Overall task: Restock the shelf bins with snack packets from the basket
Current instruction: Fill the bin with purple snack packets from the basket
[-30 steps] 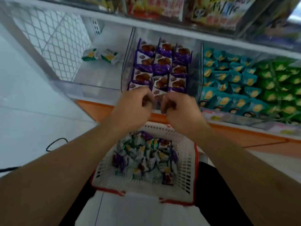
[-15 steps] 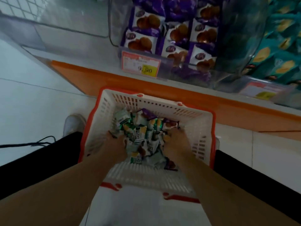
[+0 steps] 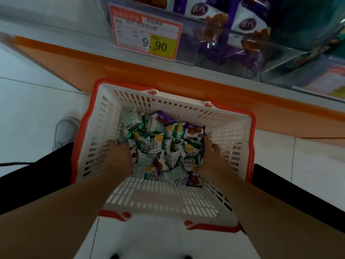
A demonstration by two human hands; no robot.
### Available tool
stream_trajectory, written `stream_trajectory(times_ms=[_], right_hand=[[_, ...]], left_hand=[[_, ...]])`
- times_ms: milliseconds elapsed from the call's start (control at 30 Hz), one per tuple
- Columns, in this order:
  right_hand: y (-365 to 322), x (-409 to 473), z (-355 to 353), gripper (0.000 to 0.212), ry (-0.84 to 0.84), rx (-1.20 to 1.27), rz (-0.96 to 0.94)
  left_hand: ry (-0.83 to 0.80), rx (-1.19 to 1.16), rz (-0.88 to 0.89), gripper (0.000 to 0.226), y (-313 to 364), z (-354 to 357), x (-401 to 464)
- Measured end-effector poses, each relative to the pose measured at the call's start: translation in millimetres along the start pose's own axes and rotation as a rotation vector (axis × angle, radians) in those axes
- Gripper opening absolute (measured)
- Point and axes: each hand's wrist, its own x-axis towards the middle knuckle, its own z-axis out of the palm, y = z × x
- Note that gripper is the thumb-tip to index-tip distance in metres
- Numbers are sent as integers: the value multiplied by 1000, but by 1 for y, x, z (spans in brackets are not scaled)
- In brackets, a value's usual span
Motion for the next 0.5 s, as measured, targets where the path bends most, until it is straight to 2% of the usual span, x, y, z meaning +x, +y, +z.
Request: stream_trajectory(times_ms=[67, 167, 300, 400, 500], right_hand=[[0, 3, 3, 120, 91, 111, 14], [-2, 8, 4, 89, 185, 151, 57], [-7, 2, -2, 51, 207, 215, 69], [-7, -1, -10, 19, 152, 351, 96], [-11, -8, -28, 20, 49, 657, 174]], left_hand=[[0, 0, 10, 25, -2, -4, 0], [31, 138, 38, 33, -5, -13, -1], [46, 46, 80, 28, 1, -35, -5], [54, -18, 90, 26, 11, -51, -9], [52, -62, 87, 25, 15, -62, -18]])
